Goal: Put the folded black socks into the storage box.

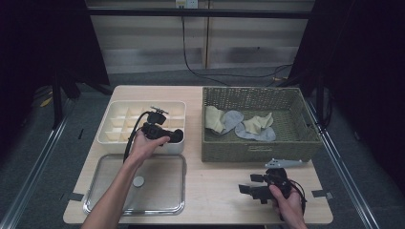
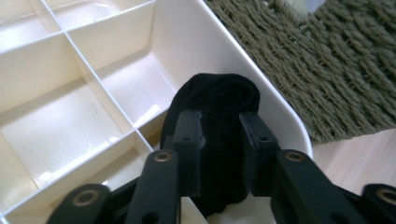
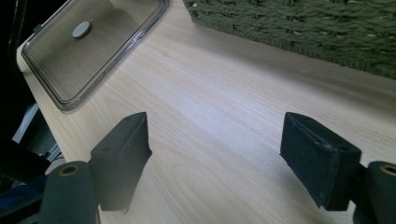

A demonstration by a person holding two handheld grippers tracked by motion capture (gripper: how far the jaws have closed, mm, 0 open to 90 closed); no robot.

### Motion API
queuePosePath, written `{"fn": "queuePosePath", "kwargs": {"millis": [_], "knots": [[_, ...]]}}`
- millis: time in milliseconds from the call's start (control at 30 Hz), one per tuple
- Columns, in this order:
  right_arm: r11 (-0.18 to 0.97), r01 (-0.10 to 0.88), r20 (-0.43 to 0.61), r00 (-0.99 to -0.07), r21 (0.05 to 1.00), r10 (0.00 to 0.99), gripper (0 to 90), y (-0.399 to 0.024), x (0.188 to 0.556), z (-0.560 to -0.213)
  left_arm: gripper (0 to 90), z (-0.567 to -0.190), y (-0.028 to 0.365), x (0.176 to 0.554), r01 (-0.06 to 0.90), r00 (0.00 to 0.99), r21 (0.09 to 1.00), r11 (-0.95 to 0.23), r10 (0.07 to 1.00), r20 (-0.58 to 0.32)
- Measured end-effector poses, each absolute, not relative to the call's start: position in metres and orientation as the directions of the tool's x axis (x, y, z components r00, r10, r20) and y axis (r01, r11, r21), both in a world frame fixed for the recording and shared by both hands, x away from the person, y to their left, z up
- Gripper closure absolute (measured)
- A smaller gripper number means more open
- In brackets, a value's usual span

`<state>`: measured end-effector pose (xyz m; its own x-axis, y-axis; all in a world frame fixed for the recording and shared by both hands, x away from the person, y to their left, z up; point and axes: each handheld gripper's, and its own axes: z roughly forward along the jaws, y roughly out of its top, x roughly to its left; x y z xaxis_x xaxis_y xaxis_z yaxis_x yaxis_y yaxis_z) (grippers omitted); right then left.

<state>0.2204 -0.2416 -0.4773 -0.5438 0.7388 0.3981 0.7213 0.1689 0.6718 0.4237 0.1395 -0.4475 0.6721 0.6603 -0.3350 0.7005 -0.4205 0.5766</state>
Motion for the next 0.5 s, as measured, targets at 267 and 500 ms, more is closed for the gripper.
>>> {"fn": "queuePosePath", "kwargs": {"millis": [267,500], "knots": [[0.162,0.72,0.386,-0.531,0.675,0.754,26.2,-0.243,0.221,-0.475,46.1,-0.441,0.153,0.422,0.718,0.639,0.591,-0.368,0.684,-0.351],[0.139,0.714,0.369,-0.506,0.686,0.78,26.8,-0.242,0.221,-0.472,33.7,-0.424,0.169,0.413,0.683,0.655,0.642,-0.348,0.682,-0.327]]}}
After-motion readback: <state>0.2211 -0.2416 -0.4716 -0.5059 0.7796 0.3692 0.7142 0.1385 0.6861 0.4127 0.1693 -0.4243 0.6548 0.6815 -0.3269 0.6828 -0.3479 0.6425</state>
